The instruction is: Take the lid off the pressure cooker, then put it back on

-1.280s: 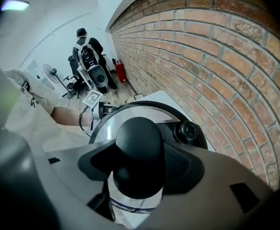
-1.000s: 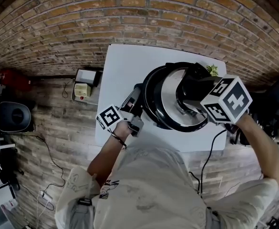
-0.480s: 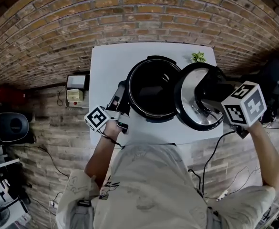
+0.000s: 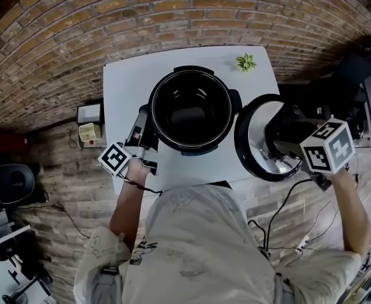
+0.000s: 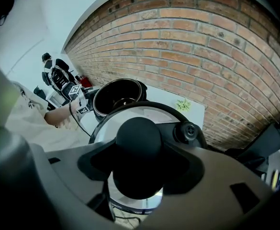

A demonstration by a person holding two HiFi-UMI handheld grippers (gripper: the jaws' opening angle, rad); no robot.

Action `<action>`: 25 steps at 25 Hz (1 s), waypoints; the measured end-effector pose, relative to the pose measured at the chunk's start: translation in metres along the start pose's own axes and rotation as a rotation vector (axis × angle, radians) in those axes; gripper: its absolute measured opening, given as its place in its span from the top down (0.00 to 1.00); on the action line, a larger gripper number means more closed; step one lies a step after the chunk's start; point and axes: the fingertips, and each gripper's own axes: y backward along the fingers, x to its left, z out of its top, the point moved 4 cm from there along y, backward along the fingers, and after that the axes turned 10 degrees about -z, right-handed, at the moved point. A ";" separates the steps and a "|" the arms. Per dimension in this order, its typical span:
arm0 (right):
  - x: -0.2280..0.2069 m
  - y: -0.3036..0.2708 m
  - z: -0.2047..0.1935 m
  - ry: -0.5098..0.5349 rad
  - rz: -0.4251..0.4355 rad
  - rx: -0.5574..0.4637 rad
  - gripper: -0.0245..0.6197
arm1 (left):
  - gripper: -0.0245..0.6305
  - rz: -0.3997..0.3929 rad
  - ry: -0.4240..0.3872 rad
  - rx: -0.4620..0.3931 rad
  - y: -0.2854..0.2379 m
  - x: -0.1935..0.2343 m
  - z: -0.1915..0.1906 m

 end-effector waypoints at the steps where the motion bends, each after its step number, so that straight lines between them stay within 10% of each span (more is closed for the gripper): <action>1: 0.000 -0.001 -0.004 -0.008 0.001 0.007 0.51 | 0.82 0.001 0.000 -0.001 0.000 0.000 0.000; 25: 0.004 -0.164 -0.070 0.037 -0.041 0.125 0.51 | 0.82 0.015 -0.018 -0.011 0.000 -0.001 0.000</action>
